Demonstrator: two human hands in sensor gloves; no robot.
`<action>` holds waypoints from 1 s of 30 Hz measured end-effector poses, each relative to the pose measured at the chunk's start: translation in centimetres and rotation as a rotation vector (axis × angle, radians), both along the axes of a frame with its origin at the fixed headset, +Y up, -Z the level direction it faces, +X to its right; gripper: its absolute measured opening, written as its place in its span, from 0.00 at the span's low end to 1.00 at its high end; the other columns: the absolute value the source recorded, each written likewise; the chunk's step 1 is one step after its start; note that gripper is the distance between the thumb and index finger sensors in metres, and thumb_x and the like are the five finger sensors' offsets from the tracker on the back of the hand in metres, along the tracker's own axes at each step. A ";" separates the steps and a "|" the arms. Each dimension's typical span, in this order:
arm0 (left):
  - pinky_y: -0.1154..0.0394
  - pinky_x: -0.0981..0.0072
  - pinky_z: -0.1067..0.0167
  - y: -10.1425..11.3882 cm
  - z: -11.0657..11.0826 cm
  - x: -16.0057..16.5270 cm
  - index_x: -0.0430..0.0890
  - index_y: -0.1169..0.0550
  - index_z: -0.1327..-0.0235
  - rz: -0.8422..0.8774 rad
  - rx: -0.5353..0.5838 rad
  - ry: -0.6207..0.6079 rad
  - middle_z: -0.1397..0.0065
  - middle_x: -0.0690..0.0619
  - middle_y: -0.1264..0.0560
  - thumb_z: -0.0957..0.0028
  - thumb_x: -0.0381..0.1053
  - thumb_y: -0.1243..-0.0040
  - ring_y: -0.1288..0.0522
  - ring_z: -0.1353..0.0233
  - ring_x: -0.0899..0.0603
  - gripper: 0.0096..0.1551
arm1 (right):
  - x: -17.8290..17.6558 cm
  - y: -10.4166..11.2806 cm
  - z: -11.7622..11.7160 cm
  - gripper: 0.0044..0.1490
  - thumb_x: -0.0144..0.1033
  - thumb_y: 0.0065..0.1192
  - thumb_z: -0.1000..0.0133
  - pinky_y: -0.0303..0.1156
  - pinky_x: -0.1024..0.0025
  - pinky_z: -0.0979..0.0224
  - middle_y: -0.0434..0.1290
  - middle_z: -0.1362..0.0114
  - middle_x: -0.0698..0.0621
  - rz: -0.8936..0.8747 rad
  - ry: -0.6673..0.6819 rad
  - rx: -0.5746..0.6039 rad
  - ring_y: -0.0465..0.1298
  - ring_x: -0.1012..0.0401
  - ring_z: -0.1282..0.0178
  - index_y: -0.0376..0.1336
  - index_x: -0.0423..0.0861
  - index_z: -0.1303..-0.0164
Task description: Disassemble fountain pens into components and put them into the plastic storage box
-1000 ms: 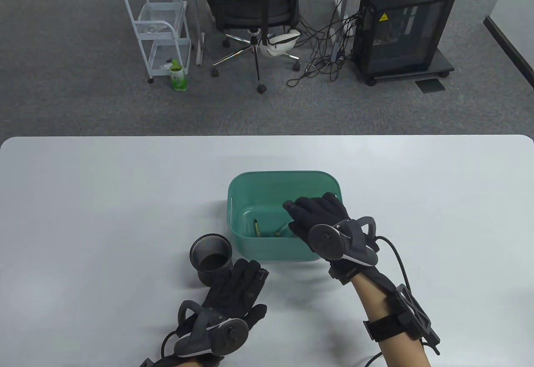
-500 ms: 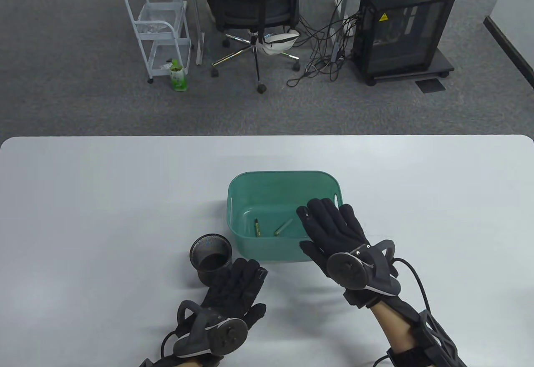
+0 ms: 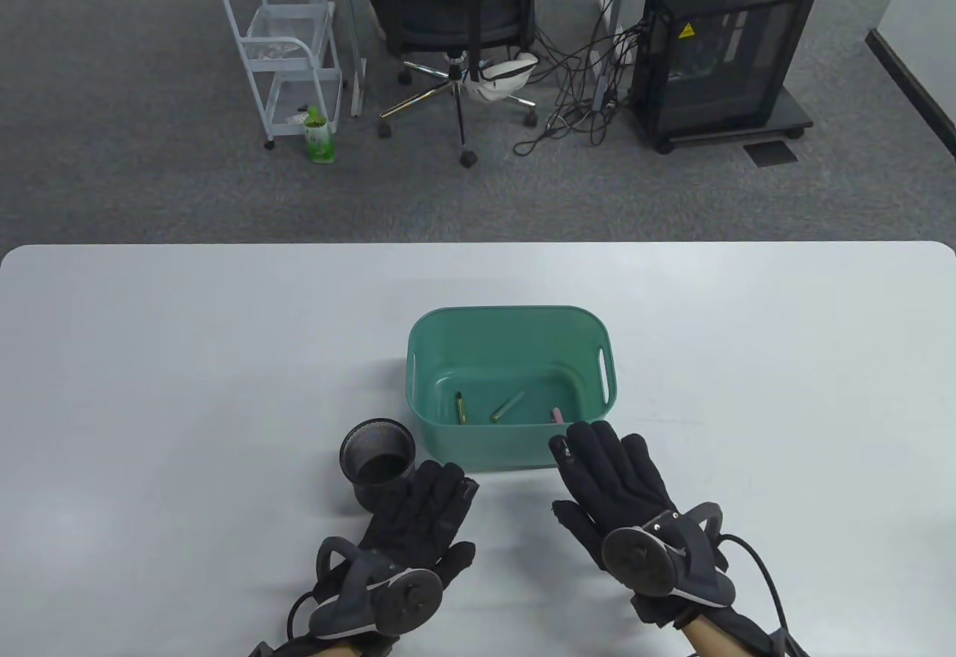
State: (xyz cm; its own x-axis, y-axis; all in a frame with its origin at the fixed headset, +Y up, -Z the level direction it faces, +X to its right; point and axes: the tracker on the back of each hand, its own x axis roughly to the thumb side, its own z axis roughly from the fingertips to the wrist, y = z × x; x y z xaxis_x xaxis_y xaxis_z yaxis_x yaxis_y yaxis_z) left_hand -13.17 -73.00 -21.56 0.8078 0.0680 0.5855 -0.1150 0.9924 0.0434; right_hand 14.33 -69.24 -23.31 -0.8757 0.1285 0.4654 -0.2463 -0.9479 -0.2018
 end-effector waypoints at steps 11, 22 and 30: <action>0.58 0.42 0.14 0.0 -0.1 -0.1 0.43 0.51 0.04 -0.001 0.002 0.003 0.03 0.42 0.50 0.27 0.62 0.69 0.56 0.08 0.34 0.42 | 0.0 -2.3 1.1 0.43 0.54 0.36 0.34 0.39 0.50 0.10 0.42 0.07 0.48 0.032 -0.021 0.005 0.46 0.50 0.08 0.43 0.51 0.08; 0.58 0.42 0.15 0.1 -0.1 -0.1 0.42 0.51 0.04 -0.017 0.016 0.000 0.03 0.42 0.50 0.27 0.62 0.70 0.55 0.08 0.34 0.42 | -0.1 -2.6 1.3 0.43 0.55 0.36 0.34 0.39 0.50 0.10 0.41 0.07 0.48 0.041 -0.020 0.005 0.45 0.50 0.08 0.42 0.51 0.08; 0.58 0.42 0.15 0.1 -0.2 -0.1 0.43 0.51 0.04 -0.014 0.012 0.004 0.03 0.42 0.50 0.27 0.62 0.70 0.55 0.08 0.33 0.42 | 0.1 -2.6 1.3 0.43 0.55 0.36 0.34 0.38 0.50 0.10 0.41 0.07 0.48 0.034 -0.021 -0.002 0.45 0.50 0.08 0.42 0.51 0.08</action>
